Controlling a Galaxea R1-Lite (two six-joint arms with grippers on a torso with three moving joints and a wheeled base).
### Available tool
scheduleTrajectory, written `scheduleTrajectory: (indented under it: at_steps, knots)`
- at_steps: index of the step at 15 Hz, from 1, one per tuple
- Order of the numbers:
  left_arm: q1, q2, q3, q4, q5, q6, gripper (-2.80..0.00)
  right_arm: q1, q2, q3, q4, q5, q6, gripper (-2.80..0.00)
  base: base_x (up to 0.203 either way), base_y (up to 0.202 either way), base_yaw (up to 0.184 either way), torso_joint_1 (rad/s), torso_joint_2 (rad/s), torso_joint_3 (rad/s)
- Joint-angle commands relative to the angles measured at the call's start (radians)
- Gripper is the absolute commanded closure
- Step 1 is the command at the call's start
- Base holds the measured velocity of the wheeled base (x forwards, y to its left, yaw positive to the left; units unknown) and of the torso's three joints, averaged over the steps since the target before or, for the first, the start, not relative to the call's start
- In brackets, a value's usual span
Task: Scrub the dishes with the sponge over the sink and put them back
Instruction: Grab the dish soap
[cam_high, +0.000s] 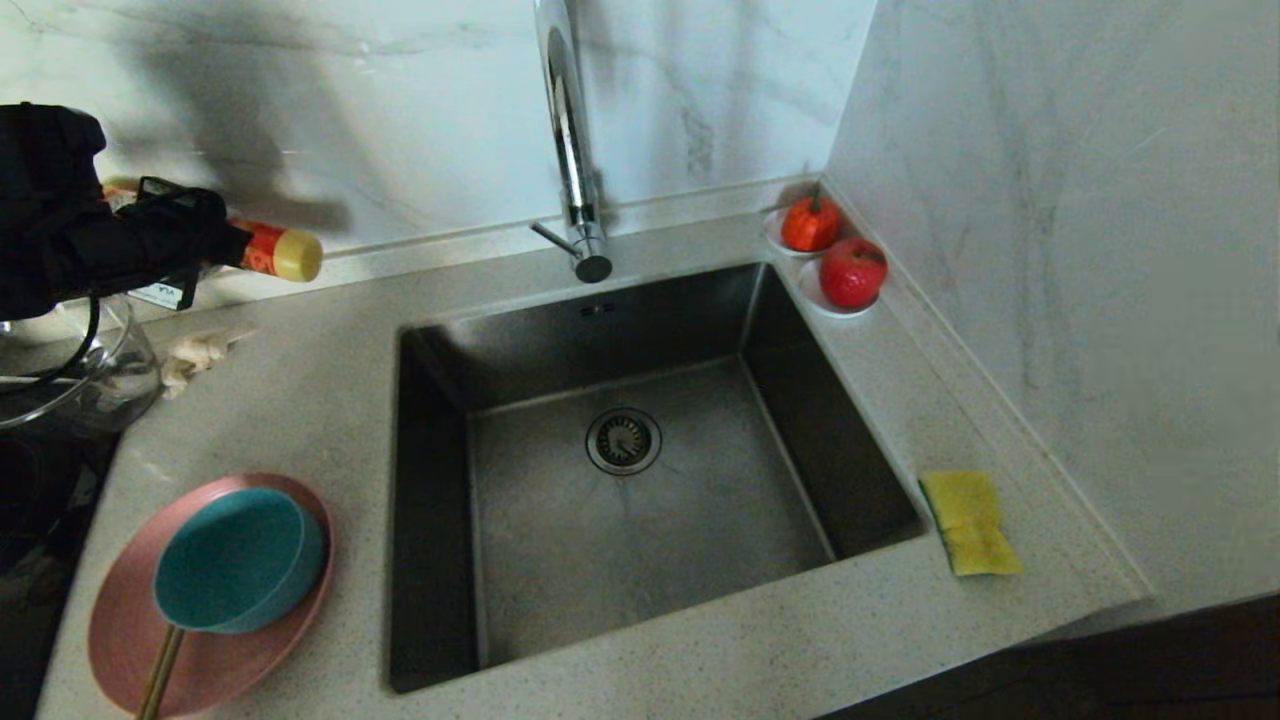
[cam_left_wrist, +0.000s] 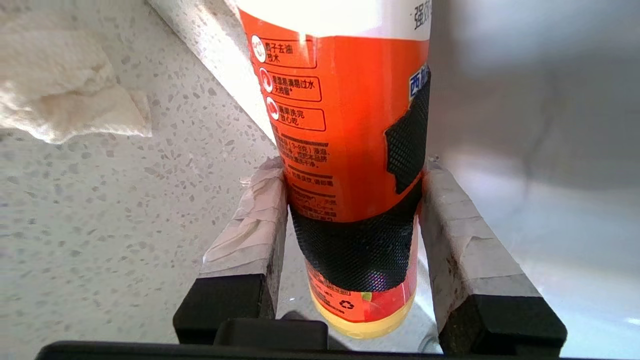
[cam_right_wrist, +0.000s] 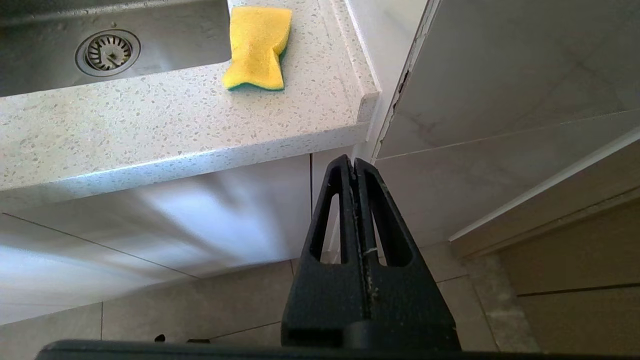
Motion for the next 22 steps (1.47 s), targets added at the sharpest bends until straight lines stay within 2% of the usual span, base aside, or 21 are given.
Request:
scheduleTrajectory:
  at_steps: [1,7,10,12,19,22]
  knots:
    - [-0.001,-0.02,0.018,-0.003,-0.001,0.033,0.0,0.0,0.001,-0.001,0.0,0.0,0.0,0.0,0.0,0.0,0.0,0.0,0.0,0.0]
    - [-0.003,-0.021,0.086,-0.08,0.002,0.15,0.0,0.0,0.001,-0.001,0.0,0.0,0.0,0.0,0.0,0.0,0.0,0.0,0.0,0.0]
    - [-0.003,-0.027,0.116,-0.122,0.007,0.19,0.0,0.0,0.001,-0.001,0.0,0.0,0.0,0.0,0.0,0.0,0.0,0.0,0.0,0.0]
    - [-0.004,-0.028,0.135,-0.168,0.035,0.235,0.0,0.0,0.001,-0.001,0.0,0.0,-0.001,0.0,0.0,0.0,0.0,0.0,0.0,0.0]
    - [-0.003,-0.032,0.167,-0.212,0.036,0.417,0.0,0.0,0.001,0.001,0.0,0.0,0.0,0.0,0.0,0.0,0.0,0.0,0.0,0.0]
    - [-0.003,-0.015,0.182,-0.271,0.036,0.486,0.0,-0.001,0.001,0.0,0.0,0.0,0.0,0.0,0.0,0.0,0.0,0.0,0.0,0.0]
